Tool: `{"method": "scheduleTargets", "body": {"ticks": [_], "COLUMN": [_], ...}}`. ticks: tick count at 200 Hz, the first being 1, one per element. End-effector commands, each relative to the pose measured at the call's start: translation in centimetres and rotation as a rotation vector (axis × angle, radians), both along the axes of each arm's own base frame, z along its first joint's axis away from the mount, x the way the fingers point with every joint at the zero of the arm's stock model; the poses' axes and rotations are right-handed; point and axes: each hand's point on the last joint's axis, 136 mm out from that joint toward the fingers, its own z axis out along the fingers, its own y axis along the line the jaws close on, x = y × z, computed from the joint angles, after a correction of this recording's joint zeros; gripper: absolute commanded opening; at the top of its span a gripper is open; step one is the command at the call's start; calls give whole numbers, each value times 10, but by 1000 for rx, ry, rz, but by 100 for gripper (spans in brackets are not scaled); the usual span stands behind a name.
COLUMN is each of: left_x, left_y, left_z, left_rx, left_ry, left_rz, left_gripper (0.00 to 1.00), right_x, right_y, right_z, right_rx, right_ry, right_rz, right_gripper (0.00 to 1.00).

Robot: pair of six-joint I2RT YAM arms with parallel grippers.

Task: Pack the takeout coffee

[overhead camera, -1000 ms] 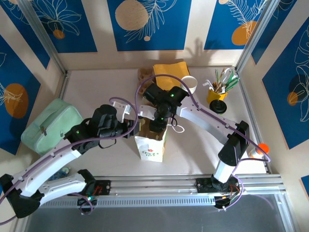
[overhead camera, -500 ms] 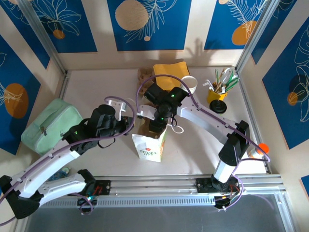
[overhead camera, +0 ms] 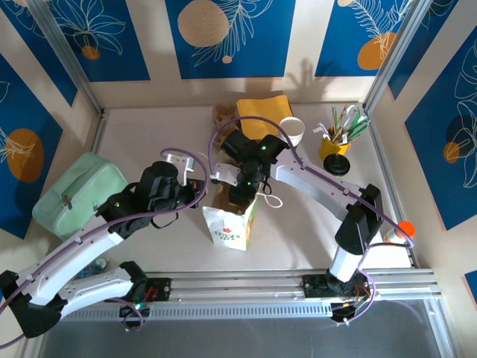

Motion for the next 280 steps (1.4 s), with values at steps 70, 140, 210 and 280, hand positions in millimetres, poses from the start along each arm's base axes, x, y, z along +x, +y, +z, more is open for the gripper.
{"method": "scheduleTargets", "body": {"ticks": [70,140,210,280], "left_x": [3,3,3,3], "left_y": [-7,-10,-11,-15], "left_z": [17,20,22,22], "left_rx": [-56,-66,-79,-84], "left_ry": [-27,-36,-38,-27], "left_rz": [-11,-25,-27,-40], "left_gripper": [0,0,0,0], "right_x": [-10,-9,-12,-15], "right_y": [-9,-4,-4,-8], "right_z": [-26,-43,-53,-70], "right_rx": [-49,-77,-94,-145], "right_ry": [90,128,146,169], "right_rz": [-17,-12,-15,-22], "right_gripper": [37,37,37,37]}}
